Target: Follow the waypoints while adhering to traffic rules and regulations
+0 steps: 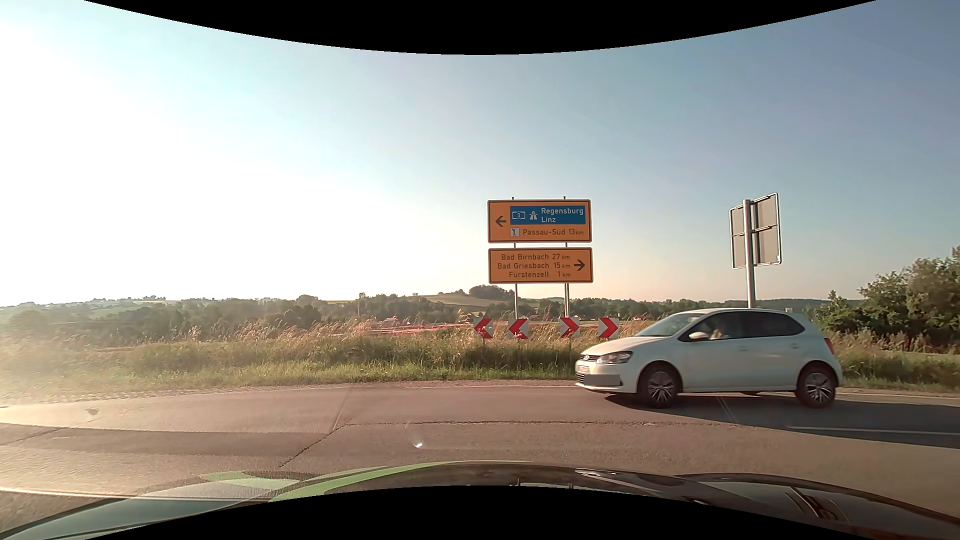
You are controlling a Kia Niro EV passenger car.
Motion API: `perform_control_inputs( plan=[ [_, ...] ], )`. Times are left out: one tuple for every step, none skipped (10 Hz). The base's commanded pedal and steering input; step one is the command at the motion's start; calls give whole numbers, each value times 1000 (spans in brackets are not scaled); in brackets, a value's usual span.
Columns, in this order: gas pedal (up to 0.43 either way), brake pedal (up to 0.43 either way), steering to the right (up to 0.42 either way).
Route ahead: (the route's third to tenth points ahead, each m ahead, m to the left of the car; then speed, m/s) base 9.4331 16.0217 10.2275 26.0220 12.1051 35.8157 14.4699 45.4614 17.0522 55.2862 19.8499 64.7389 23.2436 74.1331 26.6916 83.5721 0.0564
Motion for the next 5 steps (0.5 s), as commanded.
perform_control_inputs(
  plan=[
    [0, 244, -209],
    [0, 250, -209],
    [0, 256, -209],
    [0, 256, -209],
    [0, 256, -209]
  ],
)
